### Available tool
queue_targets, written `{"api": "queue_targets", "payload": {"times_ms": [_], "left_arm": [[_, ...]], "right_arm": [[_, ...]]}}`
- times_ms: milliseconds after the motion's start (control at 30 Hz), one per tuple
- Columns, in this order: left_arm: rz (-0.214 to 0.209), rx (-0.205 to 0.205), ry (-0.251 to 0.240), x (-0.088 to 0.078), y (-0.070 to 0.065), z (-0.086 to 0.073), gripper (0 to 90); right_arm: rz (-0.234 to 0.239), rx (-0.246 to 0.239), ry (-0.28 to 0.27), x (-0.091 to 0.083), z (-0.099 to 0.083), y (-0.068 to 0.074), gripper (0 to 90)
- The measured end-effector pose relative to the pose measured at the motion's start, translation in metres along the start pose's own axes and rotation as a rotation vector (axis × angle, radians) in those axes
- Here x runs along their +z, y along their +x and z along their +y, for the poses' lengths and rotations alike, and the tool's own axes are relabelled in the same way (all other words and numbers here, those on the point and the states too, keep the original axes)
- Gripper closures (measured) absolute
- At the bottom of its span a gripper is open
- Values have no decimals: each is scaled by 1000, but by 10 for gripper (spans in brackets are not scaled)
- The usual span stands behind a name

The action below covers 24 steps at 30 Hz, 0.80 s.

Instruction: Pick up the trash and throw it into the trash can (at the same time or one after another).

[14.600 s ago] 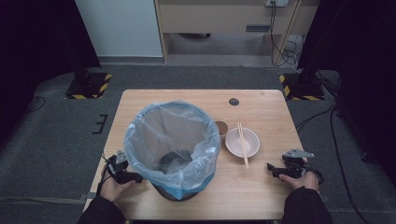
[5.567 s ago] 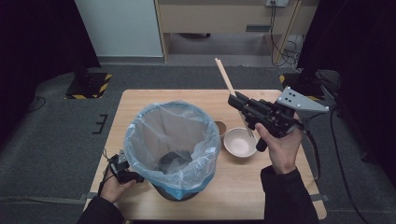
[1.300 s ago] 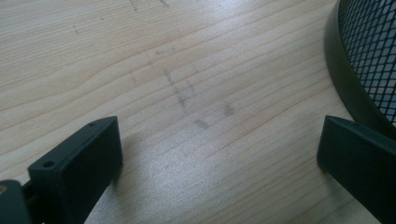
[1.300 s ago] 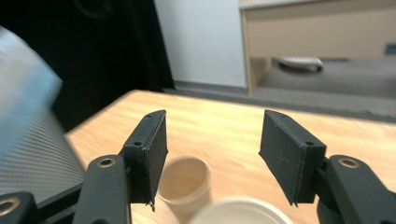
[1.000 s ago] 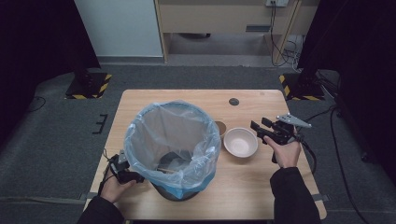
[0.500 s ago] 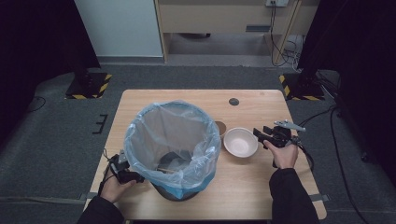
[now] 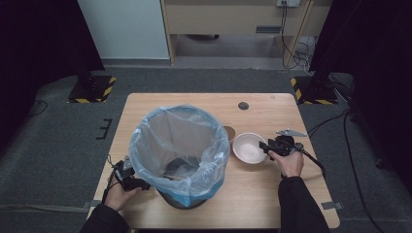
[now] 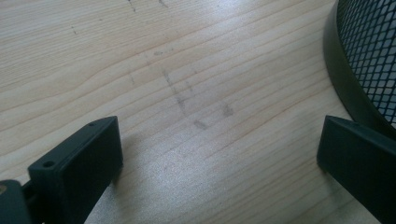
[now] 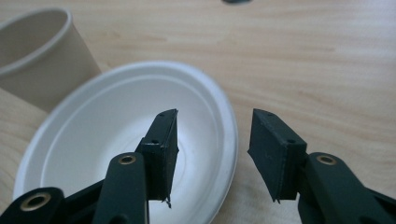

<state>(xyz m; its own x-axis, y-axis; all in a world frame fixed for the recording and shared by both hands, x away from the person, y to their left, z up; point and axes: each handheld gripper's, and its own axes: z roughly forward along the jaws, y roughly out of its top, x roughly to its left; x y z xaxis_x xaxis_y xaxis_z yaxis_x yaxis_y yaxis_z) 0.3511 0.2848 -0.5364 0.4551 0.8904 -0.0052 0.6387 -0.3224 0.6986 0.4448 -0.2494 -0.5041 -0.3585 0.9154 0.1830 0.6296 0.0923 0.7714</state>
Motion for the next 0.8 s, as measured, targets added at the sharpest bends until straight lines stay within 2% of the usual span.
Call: {"api": "queue_targets", "payload": {"times_ms": [167,367,667,800], "left_arm": [[0,0,0,0,0,0,0],[0,0,0,0,0,0,0],[0,0,0,0,0,0,0],[0,0,0,0,0,0,0]], "right_arm": [[5,0,68,7,-5,2,599],[5,10,100,8,-6,3,727],[21,31,88,1,-1,1,802],[31,44,61,-6,4,-1,818]]}}
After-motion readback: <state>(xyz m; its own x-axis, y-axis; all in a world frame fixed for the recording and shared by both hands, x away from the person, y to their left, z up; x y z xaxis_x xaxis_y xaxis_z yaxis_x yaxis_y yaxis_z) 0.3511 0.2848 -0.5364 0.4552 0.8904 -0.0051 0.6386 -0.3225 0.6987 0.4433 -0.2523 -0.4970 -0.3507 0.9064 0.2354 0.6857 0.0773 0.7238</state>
